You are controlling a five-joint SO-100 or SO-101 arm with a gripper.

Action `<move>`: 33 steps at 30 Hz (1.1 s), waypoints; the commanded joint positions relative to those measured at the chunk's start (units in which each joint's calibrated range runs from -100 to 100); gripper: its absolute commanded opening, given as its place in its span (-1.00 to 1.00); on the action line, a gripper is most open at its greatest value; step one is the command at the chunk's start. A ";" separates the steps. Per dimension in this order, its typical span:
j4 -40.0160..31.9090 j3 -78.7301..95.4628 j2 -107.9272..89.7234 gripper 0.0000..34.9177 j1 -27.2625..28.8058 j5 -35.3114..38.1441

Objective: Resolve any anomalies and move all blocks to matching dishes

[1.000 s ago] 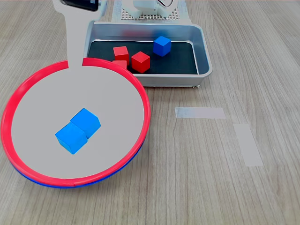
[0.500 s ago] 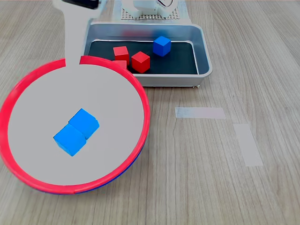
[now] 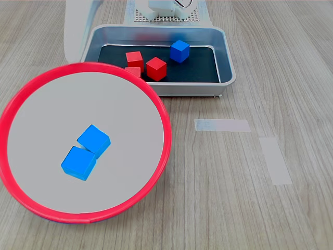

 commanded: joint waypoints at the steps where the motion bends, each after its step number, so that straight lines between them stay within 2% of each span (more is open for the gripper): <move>1: -1.20 1.80 -1.84 -1.00 0.08 2.20; 6: -2.35 4.35 2.17 -0.98 0.17 6.20; 8: -2.35 3.98 4.13 -0.81 0.36 7.23; 14: -2.43 1.43 8.57 -0.66 -0.58 8.16; 24: -2.52 -6.21 15.82 -0.70 -2.75 8.16; 26: -2.85 -6.67 16.24 -0.77 -2.93 8.16; 27: -2.93 -6.85 16.24 -0.98 -2.93 8.16; 33: -3.18 -7.22 13.94 -1.00 -2.27 6.94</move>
